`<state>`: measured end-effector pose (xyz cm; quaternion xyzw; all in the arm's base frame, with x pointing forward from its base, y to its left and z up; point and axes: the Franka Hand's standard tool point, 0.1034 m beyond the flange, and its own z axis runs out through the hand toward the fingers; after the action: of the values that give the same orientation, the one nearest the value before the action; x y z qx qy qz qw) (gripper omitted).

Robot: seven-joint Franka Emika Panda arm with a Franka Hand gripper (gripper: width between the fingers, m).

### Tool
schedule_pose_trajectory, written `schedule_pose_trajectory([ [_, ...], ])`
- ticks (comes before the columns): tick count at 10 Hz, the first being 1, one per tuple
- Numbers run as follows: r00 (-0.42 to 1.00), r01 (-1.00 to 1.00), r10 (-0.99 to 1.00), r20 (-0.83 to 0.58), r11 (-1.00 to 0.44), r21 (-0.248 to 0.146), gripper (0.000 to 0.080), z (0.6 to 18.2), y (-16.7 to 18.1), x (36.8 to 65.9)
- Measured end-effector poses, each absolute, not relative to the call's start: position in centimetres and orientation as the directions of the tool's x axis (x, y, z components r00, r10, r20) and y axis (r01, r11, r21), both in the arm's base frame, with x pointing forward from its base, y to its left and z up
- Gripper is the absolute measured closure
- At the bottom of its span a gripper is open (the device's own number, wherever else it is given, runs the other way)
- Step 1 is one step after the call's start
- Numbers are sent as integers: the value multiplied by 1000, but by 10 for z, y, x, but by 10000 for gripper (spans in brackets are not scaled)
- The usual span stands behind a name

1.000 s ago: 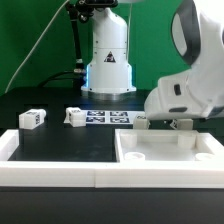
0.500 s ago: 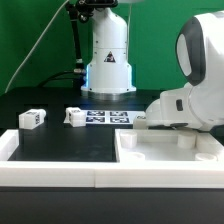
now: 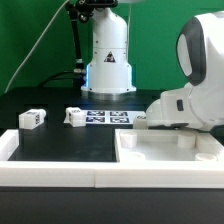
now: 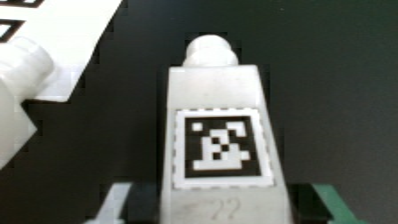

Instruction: Assemble one leg

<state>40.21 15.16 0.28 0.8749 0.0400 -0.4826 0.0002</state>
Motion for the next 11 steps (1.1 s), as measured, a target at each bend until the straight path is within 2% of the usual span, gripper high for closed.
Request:
schedule_pose_trajectory([
  [4,529,71,74,-845,-997,-43,509,4,151,403],
  [6,539,43,93,-837,-996,-83,508,37,143,418],
  [8,531,26,85,-843,-996,-84,508,75,130,431],
  [9,538,24,85,-838,-996,-86,508,88,128,440],
  [10,535,32,98,-839,-995,-96,508,95,126,446],
  [11,546,32,98,-832,-995,-96,507,92,127,447],
])
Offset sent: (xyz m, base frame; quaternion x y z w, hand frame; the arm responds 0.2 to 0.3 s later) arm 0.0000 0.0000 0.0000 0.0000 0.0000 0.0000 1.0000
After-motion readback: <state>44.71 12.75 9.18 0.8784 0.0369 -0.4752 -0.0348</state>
